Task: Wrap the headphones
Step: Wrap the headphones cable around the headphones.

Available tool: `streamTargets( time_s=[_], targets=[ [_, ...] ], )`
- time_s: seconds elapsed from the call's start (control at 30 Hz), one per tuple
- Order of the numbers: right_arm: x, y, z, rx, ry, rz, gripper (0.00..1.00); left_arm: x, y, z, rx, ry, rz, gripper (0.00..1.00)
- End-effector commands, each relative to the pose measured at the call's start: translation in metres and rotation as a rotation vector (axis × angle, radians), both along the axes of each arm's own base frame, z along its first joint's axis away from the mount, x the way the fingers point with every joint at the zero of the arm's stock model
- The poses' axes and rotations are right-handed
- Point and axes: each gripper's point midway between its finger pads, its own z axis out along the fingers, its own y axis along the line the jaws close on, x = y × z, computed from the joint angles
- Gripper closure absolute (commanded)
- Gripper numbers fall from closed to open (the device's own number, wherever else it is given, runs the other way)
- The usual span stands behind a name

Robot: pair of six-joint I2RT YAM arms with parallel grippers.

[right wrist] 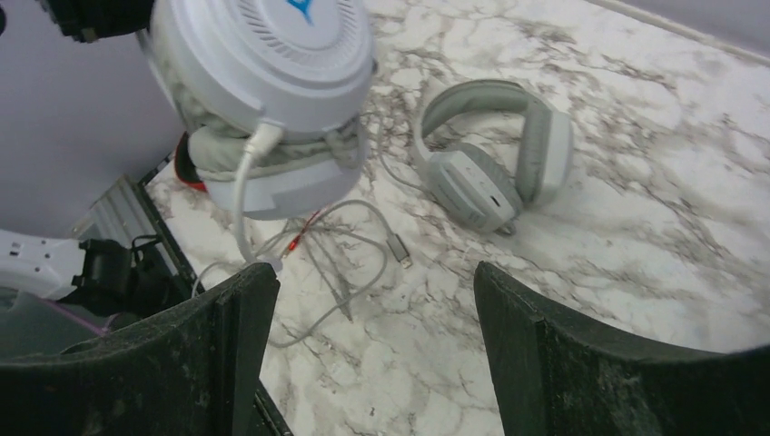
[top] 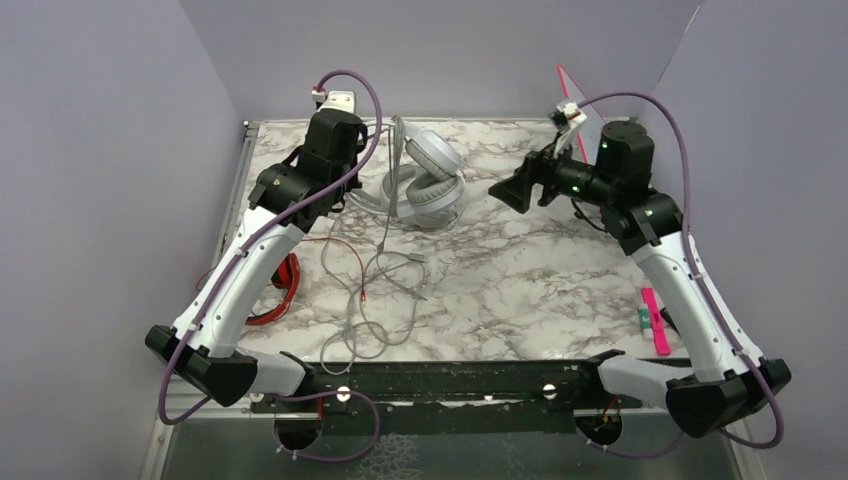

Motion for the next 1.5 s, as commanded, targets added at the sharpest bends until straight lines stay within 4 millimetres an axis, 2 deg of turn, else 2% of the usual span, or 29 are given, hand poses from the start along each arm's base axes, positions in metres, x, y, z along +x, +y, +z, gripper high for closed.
streamTargets(
  time_s=[0.0, 0.13, 0.3, 0.47, 0.57, 0.67, 0.8, 0.93, 1.03, 1.1, 1.17, 1.23, 1.3, 1.37, 1.47],
  targets=[
    [0.000, 0.042, 0.014, -0.048, -0.088, 0.099, 0.16, 0.005, 0.003, 0.033, -0.003, -0.086, -0.001, 1.00],
    [0.004, 0.059, 0.020, -0.111, -0.136, 0.080, 0.14, 0.005, -0.004, 0.024, 0.011, -0.043, -0.046, 1.00],
    [0.015, 0.066, 0.026, -0.185, -0.190, 0.082, 0.13, 0.004, -0.013, 0.016, 0.040, 0.008, -0.121, 1.00],
    [0.015, 0.080, 0.050, -0.183, -0.243, 0.123, 0.14, 0.002, -0.022, 0.001, 0.059, 0.071, -0.183, 1.00],
    [0.017, 0.099, 0.049, -0.217, -0.259, 0.136, 0.14, 0.001, -0.028, -0.005, 0.052, 0.091, -0.216, 1.00],
    [0.025, 0.111, 0.047, -0.236, -0.265, 0.147, 0.15, -0.002, -0.035, -0.011, 0.044, 0.114, -0.264, 1.00],
    [0.024, 0.123, 0.046, -0.248, -0.247, 0.183, 0.19, -0.008, -0.043, -0.018, 0.044, 0.135, -0.328, 1.00],
    [0.027, 0.112, 0.035, -0.265, -0.149, 0.097, 0.20, -0.009, -0.044, -0.026, 0.041, 0.152, -0.323, 1.00],
    [0.010, 0.099, 0.023, -0.287, -0.101, 0.106, 0.19, -0.008, -0.053, -0.035, -0.009, 0.191, -0.338, 1.00],
    [0.008, 0.079, 0.018, -0.325, -0.127, 0.035, 0.13, -0.004, -0.054, -0.038, -0.056, 0.222, -0.326, 1.00],
    [0.011, 0.052, 0.023, -0.318, -0.130, -0.102, 0.06, -0.003, -0.051, -0.035, -0.112, 0.245, -0.309, 1.00],
    [0.015, 0.026, 0.030, -0.217, -0.070, -0.160, 0.04, -0.002, -0.045, -0.030, -0.126, 0.238, -0.275, 1.00],
    [0.013, 0.009, 0.035, -0.118, -0.032, -0.130, 0.06, -0.003, -0.039, -0.029, -0.124, 0.235, -0.241, 1.00],
    [-0.007, 0.020, 0.039, -0.104, -0.093, 0.024, 0.10, -0.005, -0.035, -0.034, -0.122, 0.252, -0.209, 1.00],
    [-0.047, 0.044, 0.062, -0.079, -0.337, 0.270, 0.12, -0.006, -0.030, -0.045, -0.123, 0.279, -0.158, 1.00]
  ],
)
